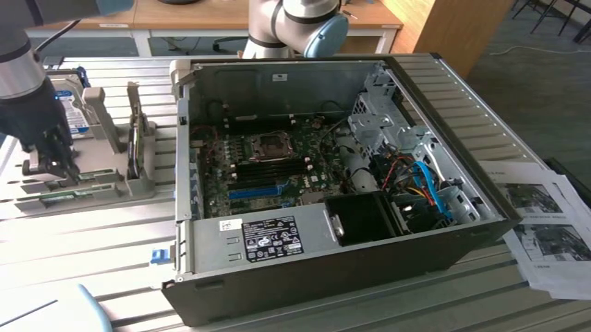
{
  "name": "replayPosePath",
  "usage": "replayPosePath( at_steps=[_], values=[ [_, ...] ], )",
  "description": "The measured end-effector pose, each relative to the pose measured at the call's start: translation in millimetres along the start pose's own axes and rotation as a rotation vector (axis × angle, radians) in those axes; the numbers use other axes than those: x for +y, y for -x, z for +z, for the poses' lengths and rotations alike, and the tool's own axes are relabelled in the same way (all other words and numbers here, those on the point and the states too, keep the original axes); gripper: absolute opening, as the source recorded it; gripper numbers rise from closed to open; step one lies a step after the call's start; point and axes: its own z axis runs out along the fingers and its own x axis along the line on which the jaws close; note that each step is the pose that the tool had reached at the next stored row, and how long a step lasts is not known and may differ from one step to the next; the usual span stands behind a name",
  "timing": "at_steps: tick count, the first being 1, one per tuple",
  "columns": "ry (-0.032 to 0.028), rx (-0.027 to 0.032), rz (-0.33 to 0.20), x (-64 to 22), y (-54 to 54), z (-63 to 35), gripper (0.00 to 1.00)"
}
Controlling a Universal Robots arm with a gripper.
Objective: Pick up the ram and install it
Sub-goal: 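Pick up the ram and move it above insertion slot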
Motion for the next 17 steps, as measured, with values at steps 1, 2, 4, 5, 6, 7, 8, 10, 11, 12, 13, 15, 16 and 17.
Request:
replayPosePath(
  at_steps=[1,2,4,5,6,7,8,10,11,12,13,15,16,17],
  values=[
    [-0.0001,0.0,0.0,0.1,-0.8,0.0,0.29],
    [0.0,-0.0001,0.0,0.1,-1.7,0.1,0.29],
    [-0.0001,-0.0002,0.0,0.2,-2.4,0.1,0.29],
    [-0.0001,-0.0001,0.0,0.2,-2.4,0.1,0.29],
    [-0.0003,-0.0002,0.0,0.1,-2.4,0.6,0.29],
    [-0.0002,-0.0002,0.0,0.2,-2.4,1.9,0.29],
    [-0.0001,-0.0002,0.0,0.1,-2.4,3.7,0.29],
    [0.0,-0.0001,0.0,0.0,-2.3,7.3,0.29],
    [-0.0001,-0.0001,0.0,-0.1,-2.3,9.2,0.29],
    [0.0,-0.0001,0.0,-0.2,-2.2,10.9,0.29],
    [0.0,-0.0001,0.0,-0.2,-2.2,12.6,0.29],
    [-0.0001,-0.0002,0.0,-0.4,-2.1,15.8,0.29],
    [0.0,-0.0001,0.0,-0.4,-2.1,17.2,0.29],
    [0.0,-0.0001,0.0,-0.4,-2.1,18.7,0.29]
  ],
)
